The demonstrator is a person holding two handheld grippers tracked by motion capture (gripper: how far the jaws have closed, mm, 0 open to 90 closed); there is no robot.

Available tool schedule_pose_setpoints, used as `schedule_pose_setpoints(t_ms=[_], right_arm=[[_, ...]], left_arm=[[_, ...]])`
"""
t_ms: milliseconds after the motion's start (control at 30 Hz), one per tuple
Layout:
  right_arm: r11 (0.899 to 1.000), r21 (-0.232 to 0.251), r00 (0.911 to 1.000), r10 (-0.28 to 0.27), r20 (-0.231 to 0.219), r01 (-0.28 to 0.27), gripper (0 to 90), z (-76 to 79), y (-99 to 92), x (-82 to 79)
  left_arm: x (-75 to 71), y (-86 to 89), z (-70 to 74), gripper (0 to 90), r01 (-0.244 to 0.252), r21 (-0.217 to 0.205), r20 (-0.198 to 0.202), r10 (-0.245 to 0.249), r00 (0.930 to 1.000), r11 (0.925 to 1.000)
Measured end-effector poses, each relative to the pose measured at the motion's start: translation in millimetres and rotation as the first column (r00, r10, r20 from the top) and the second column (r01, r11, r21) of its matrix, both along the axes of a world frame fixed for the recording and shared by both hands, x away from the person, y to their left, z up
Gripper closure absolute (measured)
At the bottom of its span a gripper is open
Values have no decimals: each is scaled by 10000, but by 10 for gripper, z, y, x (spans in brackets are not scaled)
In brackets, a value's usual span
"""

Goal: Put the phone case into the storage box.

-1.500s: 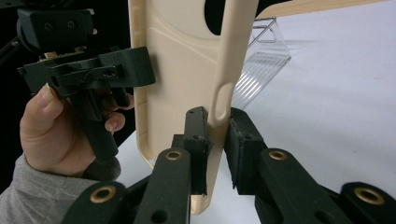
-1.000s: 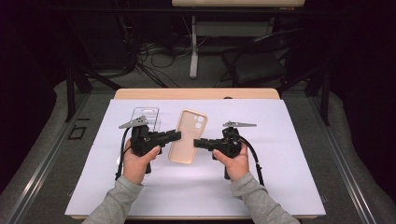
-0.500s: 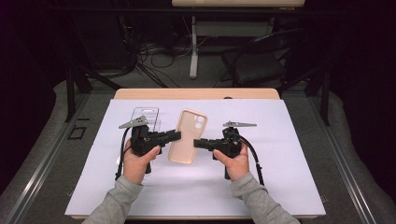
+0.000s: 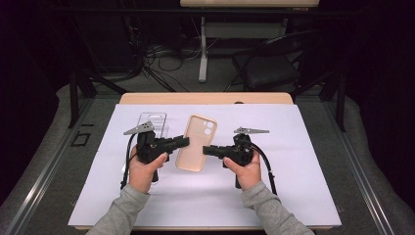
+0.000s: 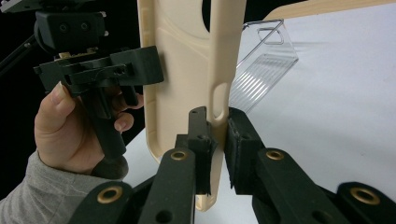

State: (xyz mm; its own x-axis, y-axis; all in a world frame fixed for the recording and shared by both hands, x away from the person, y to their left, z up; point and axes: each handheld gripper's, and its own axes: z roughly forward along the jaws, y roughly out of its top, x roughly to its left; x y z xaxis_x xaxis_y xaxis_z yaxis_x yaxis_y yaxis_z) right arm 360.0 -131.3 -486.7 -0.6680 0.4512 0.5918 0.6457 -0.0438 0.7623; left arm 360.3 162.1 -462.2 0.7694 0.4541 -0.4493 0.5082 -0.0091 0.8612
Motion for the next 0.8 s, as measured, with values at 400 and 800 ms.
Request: schedule_pose_setpoints(t_ms=[400,800], right_arm=[[10000,37,10000,-12,35,12,816,0,0,-2],[10000,59,10000,-31,52,30,816,3,1,-6]], left_arm=[[4,4,-4,790,-44,19,20,44,10000,10000],[6,4,-6,781,-72,-35,-35,72,10000,10000]])
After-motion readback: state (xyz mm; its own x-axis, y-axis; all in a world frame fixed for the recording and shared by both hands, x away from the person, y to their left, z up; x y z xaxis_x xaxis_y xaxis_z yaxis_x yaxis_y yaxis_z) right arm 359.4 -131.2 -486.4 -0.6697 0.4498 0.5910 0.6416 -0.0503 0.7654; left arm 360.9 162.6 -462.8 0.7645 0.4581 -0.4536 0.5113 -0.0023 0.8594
